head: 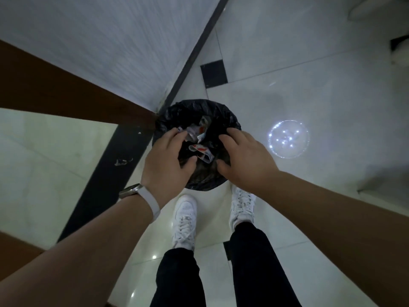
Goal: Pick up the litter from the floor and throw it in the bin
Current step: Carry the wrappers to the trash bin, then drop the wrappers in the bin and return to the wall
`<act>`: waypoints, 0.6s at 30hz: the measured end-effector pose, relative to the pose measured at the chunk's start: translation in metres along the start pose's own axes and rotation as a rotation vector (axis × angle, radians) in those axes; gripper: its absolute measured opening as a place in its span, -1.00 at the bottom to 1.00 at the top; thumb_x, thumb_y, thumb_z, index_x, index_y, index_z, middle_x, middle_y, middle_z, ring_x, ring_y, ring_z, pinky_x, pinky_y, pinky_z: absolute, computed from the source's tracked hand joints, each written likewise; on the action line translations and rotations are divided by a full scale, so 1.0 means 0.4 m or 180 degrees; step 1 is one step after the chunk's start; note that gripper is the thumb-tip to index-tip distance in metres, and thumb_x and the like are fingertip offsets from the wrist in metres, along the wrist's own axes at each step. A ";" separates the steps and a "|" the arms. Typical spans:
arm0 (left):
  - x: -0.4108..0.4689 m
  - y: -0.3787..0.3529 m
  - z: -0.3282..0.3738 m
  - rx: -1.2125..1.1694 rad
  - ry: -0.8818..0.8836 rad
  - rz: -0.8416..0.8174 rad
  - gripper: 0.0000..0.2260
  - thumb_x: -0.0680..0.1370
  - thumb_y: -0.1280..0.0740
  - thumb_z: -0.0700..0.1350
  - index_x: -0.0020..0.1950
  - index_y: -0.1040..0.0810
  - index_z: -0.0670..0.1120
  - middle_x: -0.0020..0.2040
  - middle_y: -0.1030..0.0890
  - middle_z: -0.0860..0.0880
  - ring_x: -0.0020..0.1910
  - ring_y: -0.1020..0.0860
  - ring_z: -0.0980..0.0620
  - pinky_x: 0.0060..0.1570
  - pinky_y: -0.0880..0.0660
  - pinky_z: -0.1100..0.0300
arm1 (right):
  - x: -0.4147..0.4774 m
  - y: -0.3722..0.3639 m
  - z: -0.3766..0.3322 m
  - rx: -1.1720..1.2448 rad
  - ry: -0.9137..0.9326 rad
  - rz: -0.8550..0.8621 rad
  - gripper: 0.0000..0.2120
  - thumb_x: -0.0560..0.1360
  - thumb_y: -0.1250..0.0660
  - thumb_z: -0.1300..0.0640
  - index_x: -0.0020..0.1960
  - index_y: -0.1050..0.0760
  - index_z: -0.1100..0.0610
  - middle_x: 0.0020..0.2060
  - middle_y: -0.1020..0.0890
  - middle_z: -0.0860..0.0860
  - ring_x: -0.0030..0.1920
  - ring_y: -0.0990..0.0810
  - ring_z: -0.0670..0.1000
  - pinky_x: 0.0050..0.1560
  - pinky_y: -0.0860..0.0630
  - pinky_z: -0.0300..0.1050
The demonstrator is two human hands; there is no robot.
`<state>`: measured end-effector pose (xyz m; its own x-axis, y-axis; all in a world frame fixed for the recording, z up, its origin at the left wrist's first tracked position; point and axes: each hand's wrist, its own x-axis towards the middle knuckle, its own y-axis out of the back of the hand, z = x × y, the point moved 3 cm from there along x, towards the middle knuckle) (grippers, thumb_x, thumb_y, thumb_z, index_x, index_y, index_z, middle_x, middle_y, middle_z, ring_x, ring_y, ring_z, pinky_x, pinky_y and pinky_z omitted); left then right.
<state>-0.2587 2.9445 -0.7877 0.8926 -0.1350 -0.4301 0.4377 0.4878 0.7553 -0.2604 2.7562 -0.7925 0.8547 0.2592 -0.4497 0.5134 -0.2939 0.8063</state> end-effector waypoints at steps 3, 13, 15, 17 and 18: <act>-0.041 0.065 0.034 0.0198 -0.0352 0.0018 -0.48 0.53 -0.41 -0.05 0.47 -0.40 -0.12 0.47 -0.38 -0.15 0.42 -0.34 -0.15 0.38 -0.28 -0.01 | -0.060 0.069 -0.042 -0.0064 -0.0124 0.0187 -0.45 0.45 -0.29 -0.07 0.35 -0.44 0.19 0.34 -0.48 0.18 0.33 -0.44 0.22 0.18 -0.48 0.17; -0.263 0.372 0.245 0.0826 -0.1594 -0.0138 -0.55 0.54 -0.31 0.04 0.39 -0.48 -0.11 0.40 -0.46 -0.16 0.34 -0.43 -0.18 0.26 -0.44 -0.17 | -0.414 0.368 -0.199 -0.0309 -0.0727 0.0706 -0.43 0.48 -0.09 -0.18 0.27 -0.51 0.18 0.28 -0.54 0.20 0.26 -0.51 0.25 0.13 -0.49 0.17; -0.321 0.426 0.305 0.0899 -0.1849 -0.0183 -0.57 0.54 -0.32 0.03 0.38 -0.49 -0.10 0.40 -0.46 -0.16 0.34 -0.44 -0.18 0.25 -0.44 -0.15 | -0.506 0.430 -0.231 -0.0310 -0.0887 0.0818 -0.46 0.49 -0.11 -0.17 0.24 -0.53 0.17 0.26 -0.55 0.20 0.24 -0.52 0.25 0.12 -0.50 0.16; -0.371 0.467 0.368 0.0868 -0.2057 -0.0194 -0.57 0.53 -0.31 0.03 0.36 -0.51 -0.11 0.38 -0.49 -0.16 0.32 -0.45 -0.18 0.24 -0.45 -0.14 | -0.596 0.478 -0.263 -0.0390 -0.0976 0.0926 -0.47 0.49 -0.12 -0.17 0.23 -0.54 0.17 0.25 -0.56 0.19 0.22 -0.54 0.24 0.10 -0.51 0.14; -0.395 0.484 0.402 0.0832 -0.2135 -0.0195 -0.57 0.53 -0.29 0.04 0.35 -0.52 -0.12 0.37 -0.49 -0.16 0.32 -0.46 -0.18 0.24 -0.45 -0.15 | -0.639 0.500 -0.277 -0.0430 -0.1010 0.0980 -0.47 0.48 -0.12 -0.17 0.23 -0.54 0.17 0.24 -0.56 0.19 0.21 -0.55 0.24 0.11 -0.51 0.13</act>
<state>-0.2975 2.9218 -0.4941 0.7030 -0.6968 -0.1426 0.4256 0.2515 0.8693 -0.3848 2.7331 -0.4739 0.9579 -0.1219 -0.2598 0.2352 -0.1850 0.9542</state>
